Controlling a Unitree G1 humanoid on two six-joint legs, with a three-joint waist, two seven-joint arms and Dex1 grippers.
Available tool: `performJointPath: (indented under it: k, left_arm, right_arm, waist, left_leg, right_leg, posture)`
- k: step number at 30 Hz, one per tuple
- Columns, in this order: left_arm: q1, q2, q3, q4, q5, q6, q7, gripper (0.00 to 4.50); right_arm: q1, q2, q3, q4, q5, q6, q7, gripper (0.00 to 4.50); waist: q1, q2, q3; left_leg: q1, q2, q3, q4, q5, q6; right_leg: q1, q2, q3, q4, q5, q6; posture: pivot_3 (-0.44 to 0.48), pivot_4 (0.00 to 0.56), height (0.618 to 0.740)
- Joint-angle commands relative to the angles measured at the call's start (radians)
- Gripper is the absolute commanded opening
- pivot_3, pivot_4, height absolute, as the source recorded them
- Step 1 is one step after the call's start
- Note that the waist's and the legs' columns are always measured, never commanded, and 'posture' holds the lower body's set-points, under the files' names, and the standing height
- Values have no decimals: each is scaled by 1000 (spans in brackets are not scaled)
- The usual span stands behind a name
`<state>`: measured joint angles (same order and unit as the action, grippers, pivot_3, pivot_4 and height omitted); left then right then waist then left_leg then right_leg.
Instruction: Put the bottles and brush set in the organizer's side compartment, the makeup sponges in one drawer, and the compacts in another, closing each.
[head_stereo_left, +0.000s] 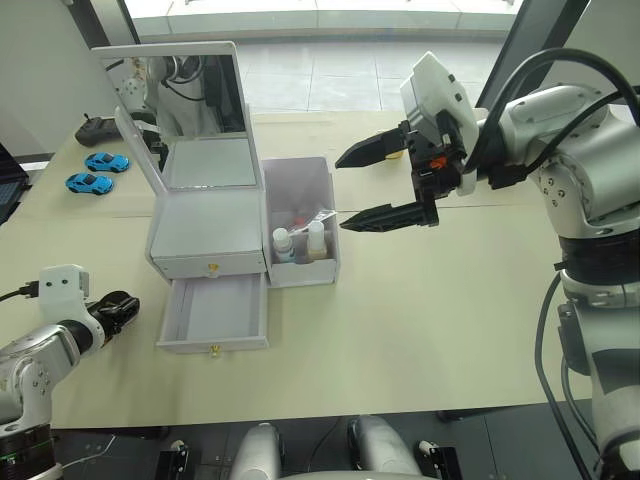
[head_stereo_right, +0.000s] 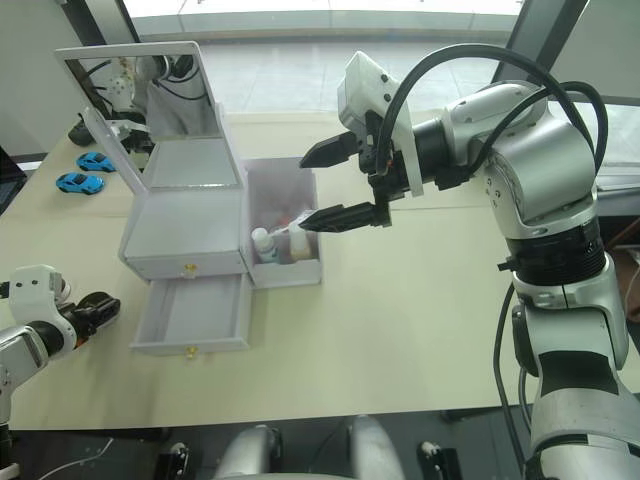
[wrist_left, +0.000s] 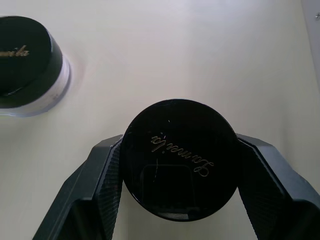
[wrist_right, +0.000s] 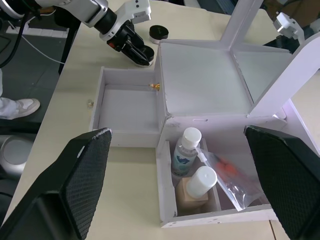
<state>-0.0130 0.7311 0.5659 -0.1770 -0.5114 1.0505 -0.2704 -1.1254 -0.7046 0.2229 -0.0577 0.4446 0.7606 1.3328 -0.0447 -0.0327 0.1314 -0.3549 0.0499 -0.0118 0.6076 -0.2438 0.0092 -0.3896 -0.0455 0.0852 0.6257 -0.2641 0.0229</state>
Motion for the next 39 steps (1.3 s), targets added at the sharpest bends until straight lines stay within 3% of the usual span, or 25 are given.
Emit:
performJointPath:
  k: [1, 4, 6, 7, 9, 11, 15, 18, 24, 31, 39]
  left_arm:
    - [74, 160, 51, -76, -5, -7, -155, 2924]
    - [126, 356, 103, -141, -62, -30, -399, 2924]
    - [170, 426, 106, -189, -15, -231, -565, 2924]
    - [194, 446, 89, -207, 37, -373, -634, 2924]
    - [216, 458, 73, -214, 66, -483, -716, 2924]
    - [210, 459, 72, -247, -37, -423, -804, 2924]
    - [218, 487, 28, -270, -73, -430, -940, 2924]
    - [173, 493, -34, -249, -63, -449, -960, 2924]
    - [30, 470, -281, -168, 79, -588, -931, 2924]
    - [6, 452, -364, -120, 117, -593, -935, 2924]
    - [3, 420, -385, -105, 134, -599, -914, 2924]
  right_arm:
    - [-11, 3, -21, -8, 3, -33, 3, 4500]
    - [-3, 7, -17, -7, -1, -55, 11, 4500]
    - [0, 12, -17, -6, -1, -67, 11, 4500]
    - [4, 15, -19, -8, -2, -73, 7, 4500]
    - [9, 23, -20, -8, -4, -81, 0, 4500]
    - [14, 25, -22, -8, -6, -88, -3, 4500]
    - [38, 10, -39, -31, -4, -87, -12, 4500]
    - [59, -6, -52, -59, 6, -71, -25, 4500]
    - [99, -27, -79, -132, 44, 2, -71, 4500]
    - [119, -35, -110, -212, 100, 89, -133, 4500]
    - [120, -44, -101, -231, 117, 97, -144, 4500]
  waist:
    - [-2, 0, 0]
    - [-3, 1, 4]
    - [3, 2, 4]
    - [4, 5, 3]
    - [4, 6, 1]
    - [2, 7, 0]
    - [-3, 6, 0]
    - [0, 7, 0]
    - [1, 7, 0]
    - [1, 7, 1]
    - [2, 6, 1]
  left_leg:
    - [0, 0, 0, 0, 0, 0]
    - [-1, 1, -2, -2, 0, -1]
    - [-3, 1, -2, -2, 1, -3]
    - [-5, 0, -2, -2, 2, -3]
    - [-5, -1, 3, -8, 8, -17]
    - [-7, -1, 12, -11, 10, -19]
    - [-13, 0, 13, -8, 11, -18]
    - [-13, 1, 11, -7, 11, -17]
    - [-14, 1, 9, -2, 11, -17]
    - [-14, 6, 8, -1, 11, -17]
    - [-14, 9, 8, 0, 11, -17]
  right_leg:
    - [0, 0, 0, 0, 0, 0]
    - [-3, 0, 0, 0, 0, -3]
    - [-12, -2, -2, 0, -4, -12]
    - [-12, -4, -4, -1, -4, -14]
    - [-14, -15, -7, -1, -4, -15]
    - [-13, -17, -7, -2, -4, -15]
    - [-14, -13, -11, -1, -2, -11]
    - [-14, -9, -14, -1, 1, -5]
    - [-12, -7, -14, 0, 1, 0]
    - [-12, 0, -12, 1, 2, 1]
    - [-12, 2, -12, 1, 2, 1]
  posture:
    - [0, 150, 740]
    - [0, 150, 740]
    - [0, 150, 740]
    - [0, 150, 740]
    - [0, 150, 740]
    - [0, 150, 740]
    - [0, 150, 740]
    - [0, 150, 740]
    - [0, 150, 740]
    - [0, 150, 740]
    - [0, 150, 740]
